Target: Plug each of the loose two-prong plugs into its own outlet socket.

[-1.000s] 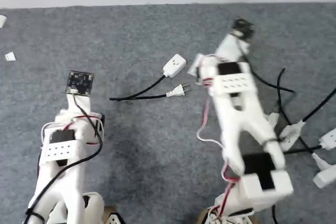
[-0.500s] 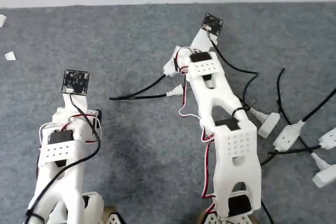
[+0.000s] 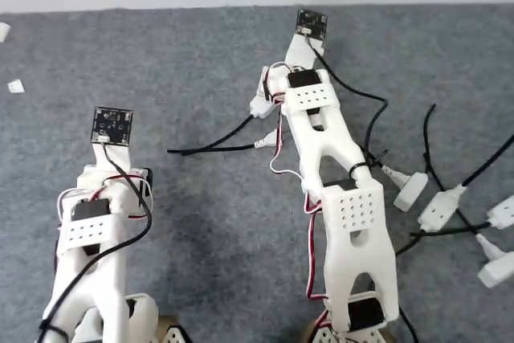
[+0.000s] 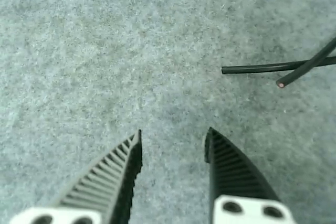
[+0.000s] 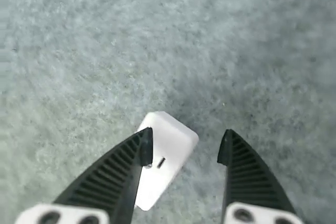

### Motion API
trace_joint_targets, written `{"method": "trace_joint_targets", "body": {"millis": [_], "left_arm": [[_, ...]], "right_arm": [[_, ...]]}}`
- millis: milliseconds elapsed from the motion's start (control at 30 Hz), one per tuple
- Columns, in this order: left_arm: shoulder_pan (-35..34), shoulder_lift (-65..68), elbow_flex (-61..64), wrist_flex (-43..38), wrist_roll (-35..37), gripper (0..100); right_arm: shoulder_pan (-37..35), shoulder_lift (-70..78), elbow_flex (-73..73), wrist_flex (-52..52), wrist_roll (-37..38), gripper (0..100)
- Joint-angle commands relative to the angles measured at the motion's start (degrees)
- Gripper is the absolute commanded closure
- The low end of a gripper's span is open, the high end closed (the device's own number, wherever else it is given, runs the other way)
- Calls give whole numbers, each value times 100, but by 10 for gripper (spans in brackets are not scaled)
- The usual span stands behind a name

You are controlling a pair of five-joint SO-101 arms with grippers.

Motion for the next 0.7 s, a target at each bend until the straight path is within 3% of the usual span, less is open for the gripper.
{"method": "trace_joint_targets", "body": {"millis": [0, 100, 233, 433, 667], "left_arm": [[-62, 0, -303, -149, -88, 816], [-70, 0, -303, -149, -88, 816], [-70, 0, -303, -149, -88, 816], [-70, 0, -303, -149, -88, 816], [-70, -9, -312, -149, -88, 816]], "right_arm": [[-22, -356, -404, 418, 70, 804], [-84, -593, -466, 1077, -62, 804], [-92, -866, -475, 1807, -1134, 804], [-382, -1147, -475, 2475, -730, 808], [-892, -1086, -440, 2193, -721, 808]]}}
